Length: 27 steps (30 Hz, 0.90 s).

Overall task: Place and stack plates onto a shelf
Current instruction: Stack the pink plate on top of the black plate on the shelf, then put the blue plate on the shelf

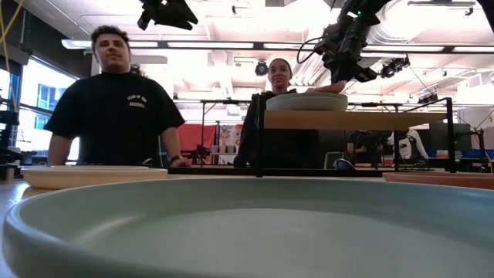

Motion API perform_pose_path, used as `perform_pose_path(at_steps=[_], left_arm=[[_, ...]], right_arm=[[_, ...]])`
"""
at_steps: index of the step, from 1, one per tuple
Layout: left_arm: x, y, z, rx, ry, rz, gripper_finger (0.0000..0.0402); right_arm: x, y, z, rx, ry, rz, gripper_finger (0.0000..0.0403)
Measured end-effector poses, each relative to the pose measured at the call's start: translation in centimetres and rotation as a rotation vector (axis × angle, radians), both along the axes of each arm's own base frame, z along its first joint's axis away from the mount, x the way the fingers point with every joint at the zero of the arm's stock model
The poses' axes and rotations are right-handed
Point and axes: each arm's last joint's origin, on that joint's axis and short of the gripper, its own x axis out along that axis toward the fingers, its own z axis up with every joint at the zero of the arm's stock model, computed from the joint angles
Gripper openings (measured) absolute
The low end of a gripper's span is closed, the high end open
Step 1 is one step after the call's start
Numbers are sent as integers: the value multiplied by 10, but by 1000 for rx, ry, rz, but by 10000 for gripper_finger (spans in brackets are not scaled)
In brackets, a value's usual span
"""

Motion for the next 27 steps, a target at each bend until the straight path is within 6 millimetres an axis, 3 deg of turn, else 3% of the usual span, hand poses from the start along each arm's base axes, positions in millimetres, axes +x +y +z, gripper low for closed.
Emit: perform_pose_path(at_steps=[8,23,27], left_arm=[[0,0,0,0,0,0,111],[0,0,0,0,0,0,111],[0,0,0,0,0,0,111]], right_arm=[[0,0,0,-8,2,28,104],[-13,11,3,49,71,50,107],[-5,18,5,51,70,63,107]])
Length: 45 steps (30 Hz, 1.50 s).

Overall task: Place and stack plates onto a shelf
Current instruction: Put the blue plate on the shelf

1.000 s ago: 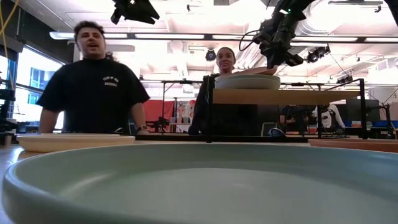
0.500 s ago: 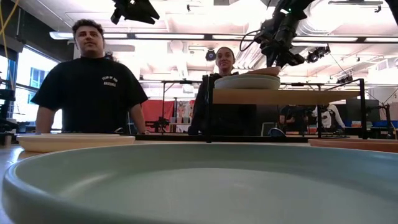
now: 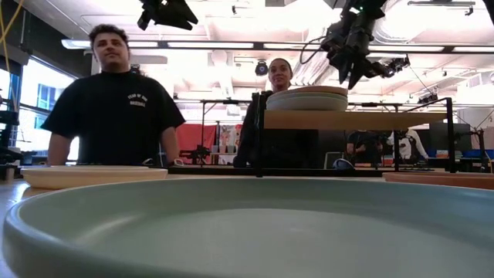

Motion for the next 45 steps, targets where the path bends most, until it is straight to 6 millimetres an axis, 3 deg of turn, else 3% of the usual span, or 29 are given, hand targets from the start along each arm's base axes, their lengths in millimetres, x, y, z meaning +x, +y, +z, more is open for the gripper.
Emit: perform_pose_path(at_steps=[12,19,27,36,45], left_arm=[[0,0,0,0,0,0,111],[0,0,0,0,0,0,111],[0,0,0,0,0,0,111],[0,0,0,-10,-2,-6,111],[0,-13,-12,-183,72,-277,111]], right_arm=[[69,38,2,-149,-70,150,107],[95,82,1,-73,-18,209,107],[125,151,0,-39,58,178,107],[144,253,0,-13,94,124,107],[151,350,-14,17,97,20,107]])
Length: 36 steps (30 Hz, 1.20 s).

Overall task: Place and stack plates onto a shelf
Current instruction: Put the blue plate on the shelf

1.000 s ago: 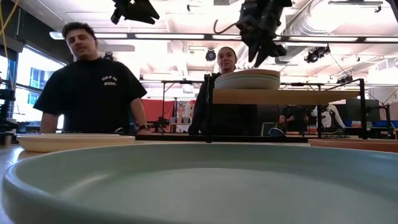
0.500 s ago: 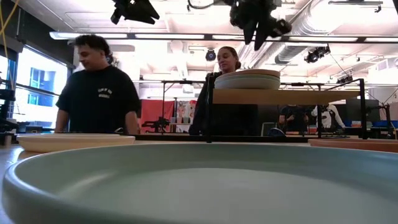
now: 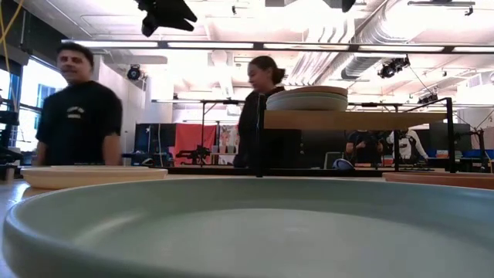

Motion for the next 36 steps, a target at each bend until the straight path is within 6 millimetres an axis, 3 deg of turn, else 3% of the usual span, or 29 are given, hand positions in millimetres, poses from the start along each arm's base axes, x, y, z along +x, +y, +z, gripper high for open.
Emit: perform_pose_path(at_steps=[7,15,26,36], left_arm=[[-2,-19,-13,-44,141,-93,111],[2,-44,-31,-97,193,-176,111],[2,-72,-53,-152,256,-235,111],[1,-85,-53,-119,256,-247,111]], right_arm=[[18,54,-37,32,30,-49,107],[35,89,-84,8,93,-50,107],[41,115,-135,-26,212,-48,107],[43,126,-166,-70,278,-27,107]])
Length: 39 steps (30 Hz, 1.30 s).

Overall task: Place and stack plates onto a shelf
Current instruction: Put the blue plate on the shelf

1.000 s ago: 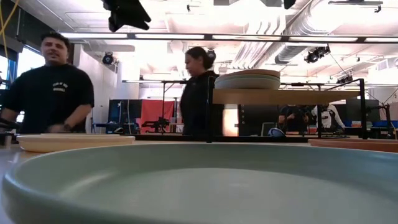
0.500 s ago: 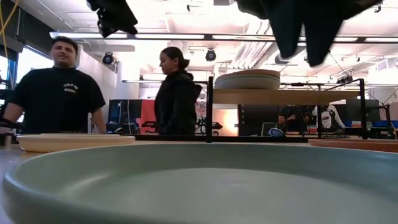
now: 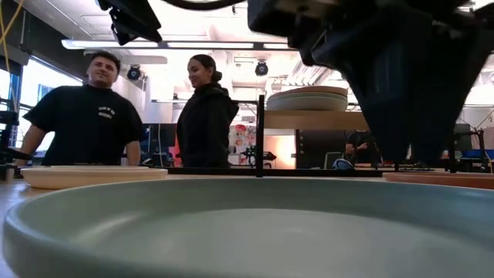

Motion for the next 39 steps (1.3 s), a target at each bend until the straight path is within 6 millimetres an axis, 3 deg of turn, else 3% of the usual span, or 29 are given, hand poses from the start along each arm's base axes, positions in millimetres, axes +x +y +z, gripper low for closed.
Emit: perform_pose_path(at_steps=[11,25,28,34,39], left_arm=[[0,-1,0,1,1,-5,111],[0,-1,0,2,0,-5,111],[0,0,0,2,0,-2,111],[0,0,0,2,0,-2,111],[0,0,0,2,0,-3,111]], right_arm=[[2,8,-32,-19,63,13,107],[5,9,-38,0,62,12,106],[5,10,-38,8,60,12,87],[5,10,-39,29,75,11,10],[5,11,-36,50,79,9,6]])
